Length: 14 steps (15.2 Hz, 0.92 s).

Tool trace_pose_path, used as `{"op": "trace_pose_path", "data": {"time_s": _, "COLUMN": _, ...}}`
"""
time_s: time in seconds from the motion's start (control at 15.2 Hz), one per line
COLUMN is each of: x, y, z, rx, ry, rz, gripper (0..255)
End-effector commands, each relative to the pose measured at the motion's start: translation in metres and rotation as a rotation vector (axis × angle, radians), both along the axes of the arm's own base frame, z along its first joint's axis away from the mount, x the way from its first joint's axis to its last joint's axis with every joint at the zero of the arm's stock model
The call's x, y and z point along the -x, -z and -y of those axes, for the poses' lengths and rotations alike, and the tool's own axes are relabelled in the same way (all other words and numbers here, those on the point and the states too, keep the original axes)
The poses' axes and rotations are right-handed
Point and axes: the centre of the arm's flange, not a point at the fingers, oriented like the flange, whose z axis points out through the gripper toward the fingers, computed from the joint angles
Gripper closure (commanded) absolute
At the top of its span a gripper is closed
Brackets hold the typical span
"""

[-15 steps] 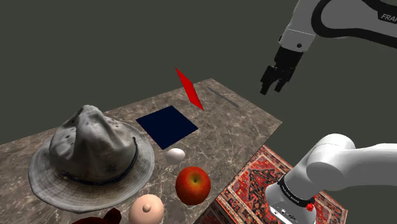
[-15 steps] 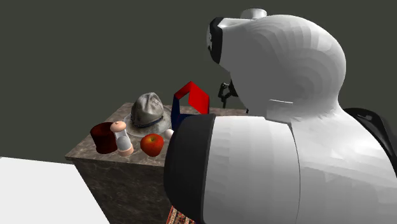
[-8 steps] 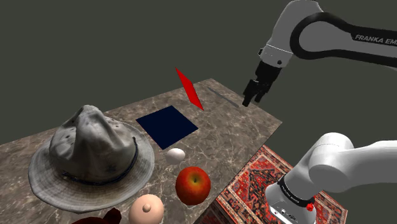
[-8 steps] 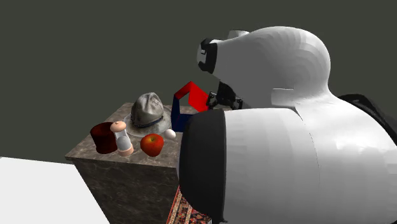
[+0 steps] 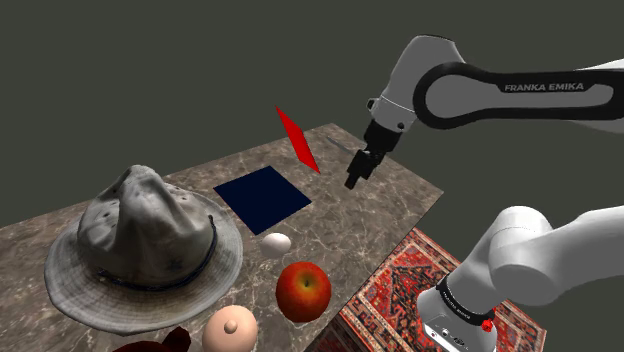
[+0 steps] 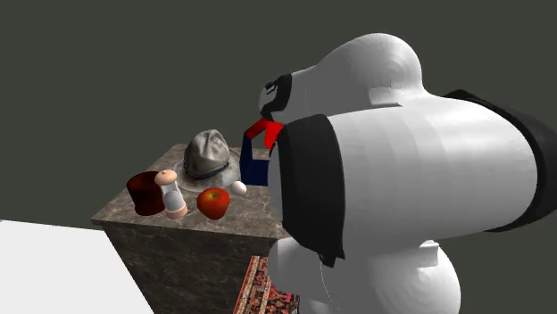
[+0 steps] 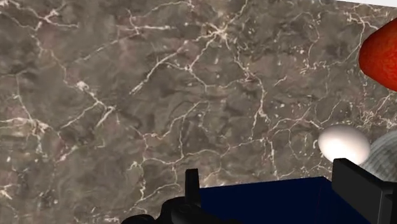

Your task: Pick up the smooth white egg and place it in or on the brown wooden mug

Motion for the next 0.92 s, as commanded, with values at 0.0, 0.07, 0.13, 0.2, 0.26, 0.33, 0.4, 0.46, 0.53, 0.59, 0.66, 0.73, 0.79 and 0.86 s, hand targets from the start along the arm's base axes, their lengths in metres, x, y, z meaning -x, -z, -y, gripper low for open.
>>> {"op": "trace_pose_path", "data": {"time_s": 0.0, "x": -0.003, "y": 0.017, "z": -0.021, "rx": -0.021, "ry": -0.044, "rz": 0.019, "gripper": 0}}
{"op": "trace_pose_path", "data": {"time_s": 0.07, "x": -0.005, "y": 0.025, "z": -0.030, "rx": -0.032, "ry": -0.066, "rz": 0.027, "gripper": 0}}
{"op": "trace_pose_path", "data": {"time_s": 0.13, "x": -0.007, "y": 0.032, "z": -0.040, "rx": -0.042, "ry": -0.088, "rz": 0.035, "gripper": 0}}
{"op": "trace_pose_path", "data": {"time_s": 0.2, "x": -0.009, "y": 0.039, "z": -0.049, "rx": -0.053, "ry": -0.110, "rz": 0.043, "gripper": 0}}
{"op": "trace_pose_path", "data": {"time_s": 0.26, "x": -0.011, "y": 0.046, "z": -0.059, "rx": -0.063, "ry": -0.132, "rz": 0.051, "gripper": 0}}
{"op": "trace_pose_path", "data": {"time_s": 0.33, "x": -0.013, "y": 0.053, "z": -0.069, "rx": -0.073, "ry": -0.155, "rz": 0.059, "gripper": 0}}
{"op": "trace_pose_path", "data": {"time_s": 0.4, "x": -0.014, "y": 0.059, "z": -0.079, "rx": -0.084, "ry": -0.177, "rz": 0.067, "gripper": 0}}
{"op": "trace_pose_path", "data": {"time_s": 0.46, "x": -0.016, "y": 0.066, "z": -0.089, "rx": -0.094, "ry": -0.199, "rz": 0.075, "gripper": 0}}
{"op": "trace_pose_path", "data": {"time_s": 0.53, "x": -0.017, "y": 0.073, "z": -0.099, "rx": -0.104, "ry": -0.221, "rz": 0.083, "gripper": 0}}
{"op": "trace_pose_path", "data": {"time_s": 0.59, "x": -0.018, "y": 0.079, "z": -0.109, "rx": -0.115, "ry": -0.243, "rz": 0.092, "gripper": 0}}
{"op": "trace_pose_path", "data": {"time_s": 0.66, "x": -0.018, "y": 0.085, "z": -0.119, "rx": -0.125, "ry": -0.265, "rz": 0.100, "gripper": 0}}
{"op": "trace_pose_path", "data": {"time_s": 0.73, "x": -0.019, "y": 0.091, "z": -0.129, "rx": -0.135, "ry": -0.287, "rz": 0.108, "gripper": 0}}
{"op": "trace_pose_path", "data": {"time_s": 0.79, "x": -0.019, "y": 0.097, "z": -0.140, "rx": -0.146, "ry": -0.309, "rz": 0.116, "gripper": 0}}
{"op": "trace_pose_path", "data": {"time_s": 0.86, "x": -0.020, "y": 0.103, "z": -0.150, "rx": -0.156, "ry": -0.331, "rz": 0.124, "gripper": 0}}
